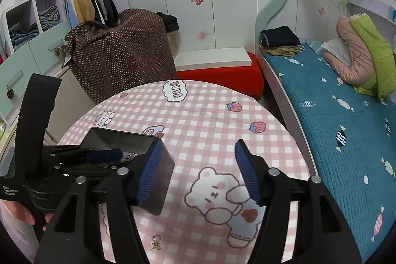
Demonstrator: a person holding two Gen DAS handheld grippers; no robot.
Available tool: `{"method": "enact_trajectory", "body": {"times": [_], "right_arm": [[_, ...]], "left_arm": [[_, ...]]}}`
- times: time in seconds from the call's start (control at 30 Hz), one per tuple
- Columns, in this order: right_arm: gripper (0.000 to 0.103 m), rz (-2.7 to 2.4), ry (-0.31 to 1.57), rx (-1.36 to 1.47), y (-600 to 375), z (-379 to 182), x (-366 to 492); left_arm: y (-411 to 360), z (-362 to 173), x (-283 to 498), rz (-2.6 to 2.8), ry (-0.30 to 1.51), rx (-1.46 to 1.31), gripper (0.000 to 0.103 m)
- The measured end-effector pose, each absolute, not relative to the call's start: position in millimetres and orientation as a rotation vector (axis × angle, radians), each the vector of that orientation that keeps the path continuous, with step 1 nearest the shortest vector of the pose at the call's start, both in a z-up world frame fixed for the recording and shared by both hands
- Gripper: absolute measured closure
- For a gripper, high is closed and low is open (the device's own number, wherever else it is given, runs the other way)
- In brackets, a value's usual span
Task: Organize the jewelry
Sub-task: 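Open both grippers and withdraw them toward the remaining earrings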
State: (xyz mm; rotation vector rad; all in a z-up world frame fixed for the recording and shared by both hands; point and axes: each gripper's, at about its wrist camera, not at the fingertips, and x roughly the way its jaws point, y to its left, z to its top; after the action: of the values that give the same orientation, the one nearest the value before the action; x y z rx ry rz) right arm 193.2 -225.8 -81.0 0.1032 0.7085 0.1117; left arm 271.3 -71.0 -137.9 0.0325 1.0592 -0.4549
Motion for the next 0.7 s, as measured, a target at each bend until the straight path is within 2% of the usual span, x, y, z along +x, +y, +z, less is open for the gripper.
{"method": "enact_trajectory", "body": {"times": [0.1, 0.17, 0.23, 0.3, 0.37, 0.5, 0.6, 0.63, 0.7], "right_arm": [[0.038, 0.105, 0.704, 0.104, -223, -77, 186], [0.032, 0.101, 0.697, 0.100, -221, -73, 178], [0.025, 0.094, 0.691, 0.095, -219, -70, 171], [0.023, 0.091, 0.681, 0.096, -217, -66, 162], [0.018, 0.092, 0.676, 0.098, -216, -64, 155], [0.014, 0.081, 0.664, 0.093, -214, -59, 137], [0.013, 0.080, 0.670, 0.097, -212, -58, 128], [0.009, 0.079, 0.673, 0.098, -211, -59, 125], [0.008, 0.074, 0.672, 0.105, -211, -59, 118]], "left_arm": [[-67, -131, 262, -0.448, 1.043, 0.036, 0.051], [-60, -125, 253, -0.432, 1.024, 0.035, 0.045], [-53, -119, 245, -0.411, 1.004, 0.031, 0.045], [-44, -113, 238, -0.397, 0.989, 0.022, 0.044], [-37, -108, 229, -0.379, 0.975, 0.020, 0.038], [-21, -100, 210, -0.353, 0.951, 0.011, 0.033], [-11, -99, 197, -0.336, 0.938, 0.012, 0.025], [-8, -100, 191, -0.330, 0.936, 0.014, 0.023], [-3, -103, 184, -0.313, 0.934, 0.012, 0.022]]}}
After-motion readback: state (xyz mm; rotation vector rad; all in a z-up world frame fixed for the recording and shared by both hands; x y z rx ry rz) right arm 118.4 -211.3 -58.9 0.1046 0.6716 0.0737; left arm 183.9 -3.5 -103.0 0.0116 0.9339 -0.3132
